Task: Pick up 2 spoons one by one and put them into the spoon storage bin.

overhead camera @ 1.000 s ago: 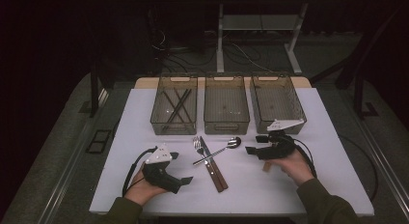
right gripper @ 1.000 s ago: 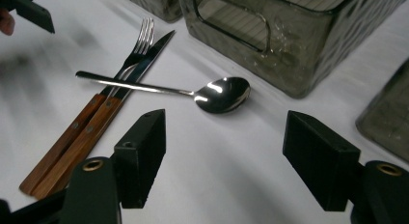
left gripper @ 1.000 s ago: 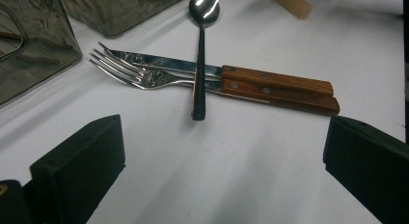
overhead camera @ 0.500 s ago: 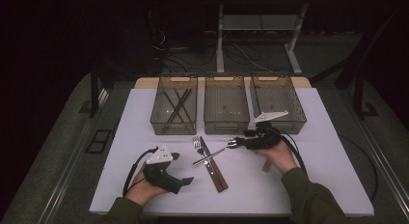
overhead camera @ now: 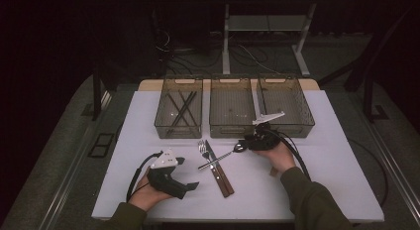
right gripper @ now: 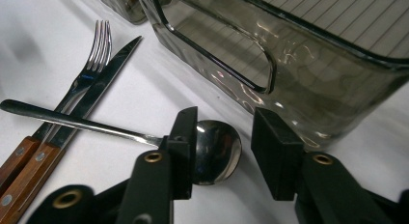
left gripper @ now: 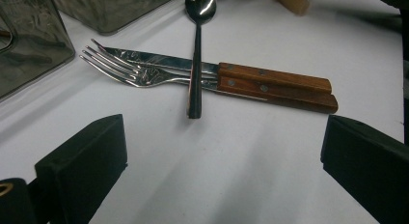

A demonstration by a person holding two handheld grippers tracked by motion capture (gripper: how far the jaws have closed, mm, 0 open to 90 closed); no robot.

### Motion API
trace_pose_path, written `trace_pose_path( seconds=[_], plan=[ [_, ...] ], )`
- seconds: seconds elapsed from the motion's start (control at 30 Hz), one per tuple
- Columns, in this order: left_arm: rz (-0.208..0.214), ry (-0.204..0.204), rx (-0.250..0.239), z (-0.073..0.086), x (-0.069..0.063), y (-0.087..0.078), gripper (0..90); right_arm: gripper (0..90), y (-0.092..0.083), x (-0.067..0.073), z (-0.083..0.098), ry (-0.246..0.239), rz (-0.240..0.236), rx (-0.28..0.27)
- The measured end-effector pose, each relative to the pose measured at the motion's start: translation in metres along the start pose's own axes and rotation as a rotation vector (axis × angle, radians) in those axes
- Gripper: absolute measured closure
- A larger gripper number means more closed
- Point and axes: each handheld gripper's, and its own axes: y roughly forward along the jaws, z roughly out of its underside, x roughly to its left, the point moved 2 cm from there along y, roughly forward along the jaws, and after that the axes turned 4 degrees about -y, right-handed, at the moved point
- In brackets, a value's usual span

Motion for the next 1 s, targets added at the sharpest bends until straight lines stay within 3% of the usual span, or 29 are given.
trace_pose_path(
  seconds=[0.33,0.53,1.0],
  plan=[
    [0.001,0.001,0.004,0.0,0.0,0.0,1.7,69.1,0.006,-0.004,0.003,0.011,-0.032,0.041],
    [0.001,0.001,0.004,0.0,0.0,0.001,1.7,73.2,0.003,-0.003,0.005,-0.022,-0.055,0.066],
    [0.001,0.001,0.005,0.0,-0.001,0.001,1.7,85.6,-0.009,-0.01,0.012,-0.064,-0.169,0.09]
  ],
)
